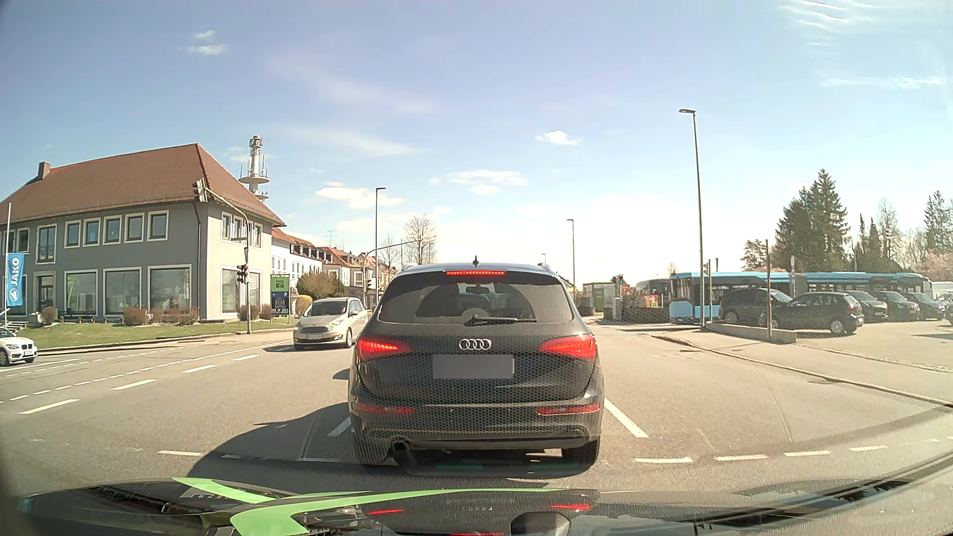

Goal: Follow the waypoints while adhering to traffic rules and regulations

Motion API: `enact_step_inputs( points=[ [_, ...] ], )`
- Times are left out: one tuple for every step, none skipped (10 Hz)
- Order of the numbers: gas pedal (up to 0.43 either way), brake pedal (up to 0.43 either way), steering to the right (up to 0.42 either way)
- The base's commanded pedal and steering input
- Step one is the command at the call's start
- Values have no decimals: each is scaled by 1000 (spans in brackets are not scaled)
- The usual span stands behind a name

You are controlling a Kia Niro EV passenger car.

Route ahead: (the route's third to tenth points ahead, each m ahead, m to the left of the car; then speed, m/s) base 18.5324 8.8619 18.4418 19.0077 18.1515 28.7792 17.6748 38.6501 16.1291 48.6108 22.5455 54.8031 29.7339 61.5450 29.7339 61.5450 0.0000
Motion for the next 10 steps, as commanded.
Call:
enact_step_inputs(
  points=[
    [0, 311, -1],
    [0, 311, -1],
    [0, 317, -1],
    [0, 311, -1],
    [0, 311, -1],
    [0, 317, -1],
    [0, 317, -1],
    [0, 317, -1],
    [0, 317, -1],
    [0, 317, -1]
  ],
)
